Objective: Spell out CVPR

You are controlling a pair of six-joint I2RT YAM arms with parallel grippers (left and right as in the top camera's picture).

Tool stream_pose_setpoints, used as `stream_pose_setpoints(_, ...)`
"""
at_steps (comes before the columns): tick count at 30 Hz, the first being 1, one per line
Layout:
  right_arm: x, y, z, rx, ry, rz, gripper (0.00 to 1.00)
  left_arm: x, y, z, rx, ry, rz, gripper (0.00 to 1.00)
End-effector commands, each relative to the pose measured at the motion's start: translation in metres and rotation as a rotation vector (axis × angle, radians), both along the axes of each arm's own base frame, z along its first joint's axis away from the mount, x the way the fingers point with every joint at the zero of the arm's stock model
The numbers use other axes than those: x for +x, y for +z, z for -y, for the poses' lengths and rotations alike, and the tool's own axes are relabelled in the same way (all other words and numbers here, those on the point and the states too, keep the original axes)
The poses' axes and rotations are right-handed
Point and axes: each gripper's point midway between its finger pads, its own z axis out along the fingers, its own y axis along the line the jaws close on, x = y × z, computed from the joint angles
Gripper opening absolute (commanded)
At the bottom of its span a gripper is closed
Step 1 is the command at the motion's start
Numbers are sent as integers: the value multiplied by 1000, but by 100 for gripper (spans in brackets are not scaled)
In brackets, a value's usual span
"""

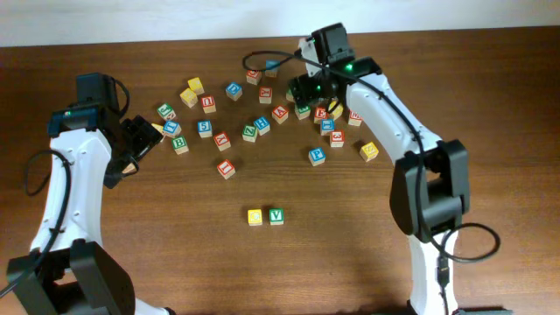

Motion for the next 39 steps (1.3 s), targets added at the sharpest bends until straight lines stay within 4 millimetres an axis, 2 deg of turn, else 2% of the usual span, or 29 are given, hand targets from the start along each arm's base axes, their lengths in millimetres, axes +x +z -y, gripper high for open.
stream_pose_setpoints(1,3,-24,-6,-31,39,-11,77,-1,1,0,1,-11,4,99)
stream_pose_setpoints(3,-2,-42,-8,-38,49,-53,75,-1,1,0,1,-11,4,99)
stream_pose_setpoints(6,-12,-51,-30,-46,91,-67,75,-1,1,0,1,-11,4,99)
stream_pose_setpoints(7,-13,-56,-32,-67,88,-68,75,-1,1,0,1,-11,4,99)
stream_pose_setpoints(9,-11,-72,-20,-88,12,-96,72,-1,1,0,1,-11,4,99)
stream_pose_setpoints(10,-11,-73,-19,-75,-7,-106,72,-1,1,0,1,-11,4,99)
stream_pose_setpoints(16,-16,-72,-28,46,21,-157,72,-1,1,0,1,-11,4,100)
stream_pose_setpoints(18,-13,-68,-23,119,-19,-183,72,-1,1,0,1,-11,4,99)
stream_pose_setpoints(22,-16,-71,-7,129,-48,-228,72,-1,1,0,1,-11,4,99)
stream_pose_setpoints(25,-22,-73,-11,115,-31,-241,72,-1,1,0,1,-11,4,99)
stream_pose_setpoints(26,-21,-76,-7,61,-44,-226,71,-1,1,0,1,-11,4,99)
stream_pose_setpoints(27,-18,-78,3,-22,-82,-200,66,-1,1,0,1,-11,4,99)
stream_pose_setpoints(29,-19,-79,2,-24,-82,-200,63,-1,1,0,1,-11,4,99)
stream_pose_setpoints(33,-21,-78,-14,-50,-59,-172,59,-1,1,0,1,-11,4,99)
stream_pose_setpoints(35,-18,-76,-13,-72,-69,-150,55,-1,1,0,1,-11,4,99)
stream_pose_setpoints(36,-18,-76,-13,-72,-69,-151,49,-1,1,0,1,-11,4,99)
stream_pose_setpoints(39,-19,-76,-21,-69,-55,-142,48,-1,1,0,1,-11,4,99)
